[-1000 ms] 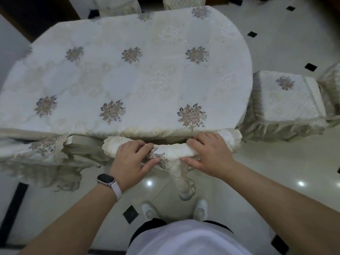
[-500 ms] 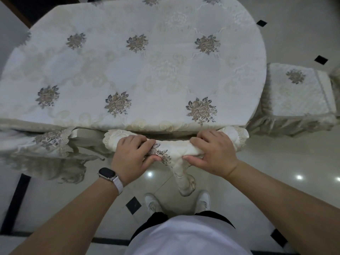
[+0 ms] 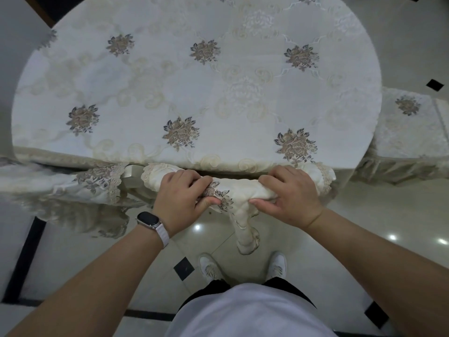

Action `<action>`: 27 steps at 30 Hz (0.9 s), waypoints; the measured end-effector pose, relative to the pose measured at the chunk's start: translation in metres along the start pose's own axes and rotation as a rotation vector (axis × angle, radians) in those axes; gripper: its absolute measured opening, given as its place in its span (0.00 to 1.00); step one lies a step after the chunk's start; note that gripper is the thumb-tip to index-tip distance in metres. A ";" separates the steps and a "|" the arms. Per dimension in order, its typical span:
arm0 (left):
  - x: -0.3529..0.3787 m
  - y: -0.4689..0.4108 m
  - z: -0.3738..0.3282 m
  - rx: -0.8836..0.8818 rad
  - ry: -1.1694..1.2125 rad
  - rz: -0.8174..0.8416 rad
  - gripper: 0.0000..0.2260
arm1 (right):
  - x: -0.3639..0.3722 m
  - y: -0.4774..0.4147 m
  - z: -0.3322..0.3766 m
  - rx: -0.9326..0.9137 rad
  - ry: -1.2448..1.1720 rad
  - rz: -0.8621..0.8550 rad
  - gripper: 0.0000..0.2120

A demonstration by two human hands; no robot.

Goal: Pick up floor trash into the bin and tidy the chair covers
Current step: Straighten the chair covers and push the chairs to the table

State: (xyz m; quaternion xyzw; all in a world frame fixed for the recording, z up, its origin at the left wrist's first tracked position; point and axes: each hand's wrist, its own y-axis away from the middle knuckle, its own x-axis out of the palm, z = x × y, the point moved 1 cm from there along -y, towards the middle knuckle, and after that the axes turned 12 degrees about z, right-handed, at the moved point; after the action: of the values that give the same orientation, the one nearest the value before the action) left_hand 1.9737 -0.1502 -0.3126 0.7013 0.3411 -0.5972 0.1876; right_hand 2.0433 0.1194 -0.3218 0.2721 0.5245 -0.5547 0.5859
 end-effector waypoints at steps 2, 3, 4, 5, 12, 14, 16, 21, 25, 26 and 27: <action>-0.001 0.004 0.007 -0.002 0.002 -0.010 0.25 | 0.004 -0.004 0.006 0.002 -0.010 0.002 0.24; -0.003 0.005 0.010 -0.001 -0.003 -0.022 0.24 | 0.006 -0.007 0.008 0.002 -0.010 0.003 0.25; -0.004 0.006 0.013 -0.001 -0.007 -0.029 0.24 | 0.008 -0.009 0.010 0.002 -0.007 0.005 0.25; -0.004 0.006 0.016 -0.001 -0.009 -0.030 0.24 | 0.009 -0.011 0.012 0.002 -0.005 0.007 0.25; -0.005 0.013 0.026 -0.028 0.022 -0.020 0.27 | 0.015 -0.017 0.020 0.014 -0.004 0.020 0.24; -0.005 0.013 0.025 -0.036 0.029 -0.009 0.27 | 0.015 -0.017 0.019 0.017 0.001 0.029 0.25; -0.006 0.012 0.024 -0.043 0.030 0.000 0.27 | 0.015 -0.017 0.019 0.021 0.010 0.039 0.25; -0.008 0.015 0.016 -0.103 0.078 0.029 0.27 | 0.013 -0.015 0.018 0.033 -0.010 0.093 0.25; -0.015 0.019 0.004 -0.177 0.082 0.098 0.26 | 0.006 -0.015 0.022 0.052 -0.010 0.165 0.24; -0.017 0.020 0.002 -0.194 0.089 0.115 0.26 | 0.004 -0.014 0.024 0.060 -0.009 0.187 0.24; -0.020 0.021 0.000 -0.206 0.099 0.128 0.26 | 0.000 -0.013 0.026 0.070 -0.007 0.215 0.25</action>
State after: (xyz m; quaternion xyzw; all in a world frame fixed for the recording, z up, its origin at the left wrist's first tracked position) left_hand 1.9872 -0.1697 -0.2966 0.7273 0.3640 -0.5105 0.2791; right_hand 2.0392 0.0924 -0.3108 0.3452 0.4702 -0.5077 0.6340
